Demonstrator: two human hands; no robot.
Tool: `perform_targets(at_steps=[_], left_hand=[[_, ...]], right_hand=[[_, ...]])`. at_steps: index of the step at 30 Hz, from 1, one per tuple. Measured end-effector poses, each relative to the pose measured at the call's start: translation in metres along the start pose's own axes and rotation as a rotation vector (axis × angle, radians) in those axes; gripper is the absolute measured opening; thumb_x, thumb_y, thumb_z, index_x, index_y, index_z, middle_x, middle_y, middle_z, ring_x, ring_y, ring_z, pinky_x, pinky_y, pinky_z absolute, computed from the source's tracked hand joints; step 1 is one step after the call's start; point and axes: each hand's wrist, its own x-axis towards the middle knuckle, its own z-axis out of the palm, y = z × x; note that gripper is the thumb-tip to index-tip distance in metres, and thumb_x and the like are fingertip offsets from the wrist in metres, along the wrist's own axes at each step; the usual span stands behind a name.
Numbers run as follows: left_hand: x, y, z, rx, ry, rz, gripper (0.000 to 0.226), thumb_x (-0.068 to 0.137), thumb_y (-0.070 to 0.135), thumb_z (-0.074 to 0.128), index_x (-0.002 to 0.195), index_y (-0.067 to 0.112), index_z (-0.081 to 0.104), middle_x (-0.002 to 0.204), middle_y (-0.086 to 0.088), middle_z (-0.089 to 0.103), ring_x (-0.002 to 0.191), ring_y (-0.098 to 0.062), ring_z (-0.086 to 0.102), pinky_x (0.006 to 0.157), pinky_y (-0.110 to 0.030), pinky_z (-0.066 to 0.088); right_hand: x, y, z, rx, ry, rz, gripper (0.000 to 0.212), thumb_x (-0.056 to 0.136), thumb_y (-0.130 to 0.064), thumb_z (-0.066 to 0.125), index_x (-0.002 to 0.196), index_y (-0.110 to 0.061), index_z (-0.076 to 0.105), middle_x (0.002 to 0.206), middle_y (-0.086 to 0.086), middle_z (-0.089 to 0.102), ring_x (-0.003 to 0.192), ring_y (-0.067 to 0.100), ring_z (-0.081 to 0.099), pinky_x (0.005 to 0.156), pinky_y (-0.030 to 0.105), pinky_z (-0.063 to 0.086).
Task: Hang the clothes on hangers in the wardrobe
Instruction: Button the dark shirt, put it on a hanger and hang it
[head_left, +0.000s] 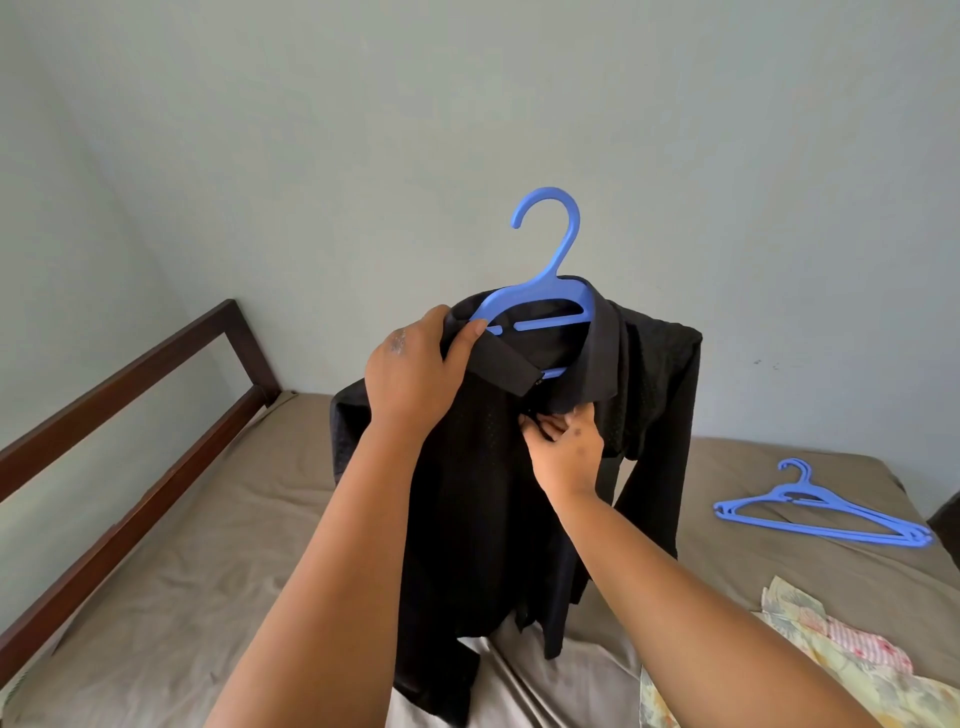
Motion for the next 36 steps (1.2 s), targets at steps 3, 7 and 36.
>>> perform_targets(at_steps=[3,7,36], left_hand=[[0.000,0.003,-0.002,-0.023,0.003,0.007,0.047,0.094,0.059,0.043,0.079,0.015,0.049,0.058,0.002,0.050,0.057,-0.020,0.049,0.052,-0.031,0.038],[0.000,0.006,-0.006,-0.029,0.018,-0.011,0.046,0.094,0.058,0.044,0.079,0.014,0.048,0.061,0.000,0.052,0.060,-0.023,0.050,0.051,-0.030,0.033],[0.009,-0.015,-0.010,-0.262,-0.136,-0.266,0.047,0.094,0.059,0.044,0.096,0.016,0.062,0.084,0.005,0.063,0.077,-0.016,0.057,0.062,-0.030,0.038]], right_hand=[[0.007,-0.005,0.001,-0.099,0.066,-0.051,0.032,0.077,-0.015,0.079,0.100,-0.007,0.058,0.091,0.007,0.070,0.082,0.017,0.069,0.077,0.022,0.053],[0.011,-0.009,0.002,-0.135,0.084,-0.132,0.040,0.073,-0.021,0.082,0.102,-0.006,0.059,0.090,0.005,0.070,0.084,0.018,0.067,0.081,0.029,0.054],[-0.008,-0.006,-0.011,-0.066,0.024,-0.270,0.016,0.084,-0.001,0.066,0.097,-0.009,0.062,0.084,0.001,0.068,0.075,0.003,0.064,0.071,0.007,0.050]])
